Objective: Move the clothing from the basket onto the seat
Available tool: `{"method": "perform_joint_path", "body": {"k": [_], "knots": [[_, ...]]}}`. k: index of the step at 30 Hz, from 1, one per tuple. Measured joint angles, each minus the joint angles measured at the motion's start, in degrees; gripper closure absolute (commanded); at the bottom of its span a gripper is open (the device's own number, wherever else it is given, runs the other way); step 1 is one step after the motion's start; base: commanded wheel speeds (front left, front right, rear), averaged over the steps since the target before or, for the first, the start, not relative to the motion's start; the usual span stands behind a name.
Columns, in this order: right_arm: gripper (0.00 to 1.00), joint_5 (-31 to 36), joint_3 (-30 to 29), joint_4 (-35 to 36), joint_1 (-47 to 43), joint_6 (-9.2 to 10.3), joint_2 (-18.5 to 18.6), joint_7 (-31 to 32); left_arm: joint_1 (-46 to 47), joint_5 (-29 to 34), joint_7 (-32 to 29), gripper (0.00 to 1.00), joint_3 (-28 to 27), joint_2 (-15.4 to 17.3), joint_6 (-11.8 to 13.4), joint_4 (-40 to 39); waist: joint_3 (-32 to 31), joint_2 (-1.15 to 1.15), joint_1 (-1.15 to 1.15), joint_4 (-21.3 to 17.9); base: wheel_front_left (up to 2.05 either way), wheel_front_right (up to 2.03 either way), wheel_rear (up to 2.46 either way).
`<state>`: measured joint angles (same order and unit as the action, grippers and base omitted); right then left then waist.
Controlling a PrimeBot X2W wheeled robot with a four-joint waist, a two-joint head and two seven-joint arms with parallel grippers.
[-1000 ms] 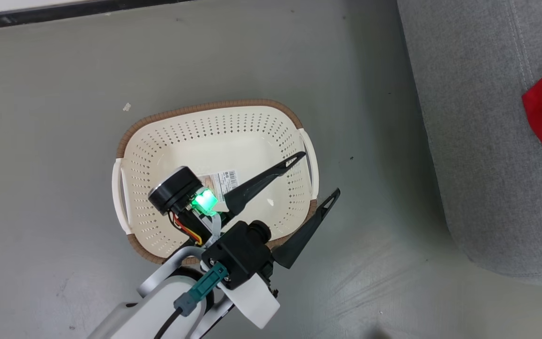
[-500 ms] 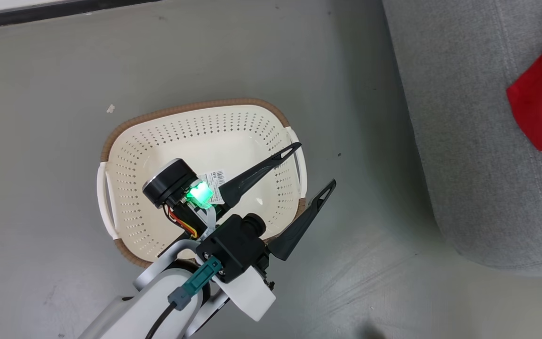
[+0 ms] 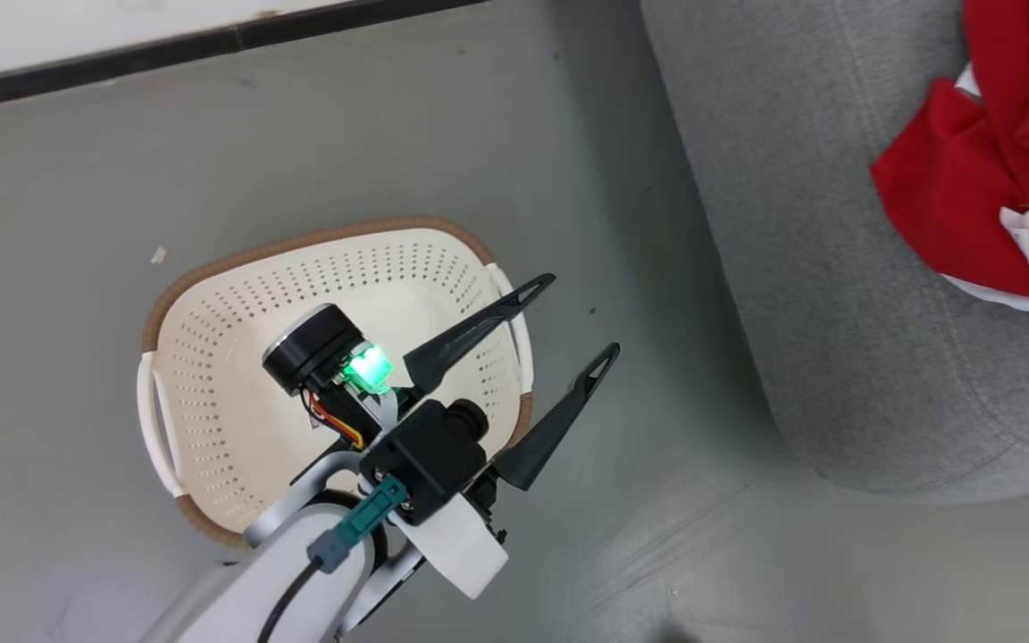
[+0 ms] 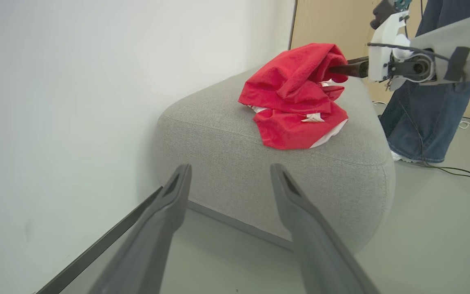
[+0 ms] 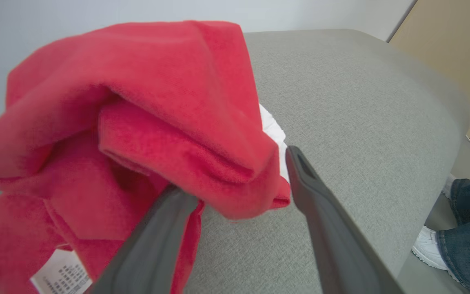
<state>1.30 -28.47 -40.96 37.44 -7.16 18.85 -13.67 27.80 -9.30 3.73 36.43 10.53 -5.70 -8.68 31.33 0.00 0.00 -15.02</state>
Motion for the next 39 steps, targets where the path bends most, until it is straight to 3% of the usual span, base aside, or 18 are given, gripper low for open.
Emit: {"method": "perform_joint_path", "body": {"k": [13,19,28,39], "knots": [[0.00,-3.49,6.33,8.03,-7.00,0.00,-3.91,-0.52,-0.34,-1.89,1.71,0.00,-2.04,0.43,0.10,2.26,-4.32,0.00,0.00,-4.11,0.00,0.00,0.00],[0.00,-4.90,10.76,13.03,-7.86,0.00,-4.69,-0.53,-2.07,-3.24,3.12,0.00,-4.32,0.22,1.65,3.46,-6.87,0.00,0.00,-4.99,0.00,0.00,0.00],[0.00,-5.01,18.94,19.38,-7.87,0.00,-5.91,-0.54,-5.81,-5.19,5.63,0.00,-9.17,-0.08,6.08,5.32,-10.56,0.00,0.00,-3.78,0.00,0.00,0.00],[0.00,-5.47,28.11,22.94,-7.87,0.00,-7.58,-0.52,-11.63,-6.84,8.51,0.00,-15.93,-0.64,12.24,6.13,-14.40,0.00,0.00,1.55,0.00,0.00,0.00]]}}
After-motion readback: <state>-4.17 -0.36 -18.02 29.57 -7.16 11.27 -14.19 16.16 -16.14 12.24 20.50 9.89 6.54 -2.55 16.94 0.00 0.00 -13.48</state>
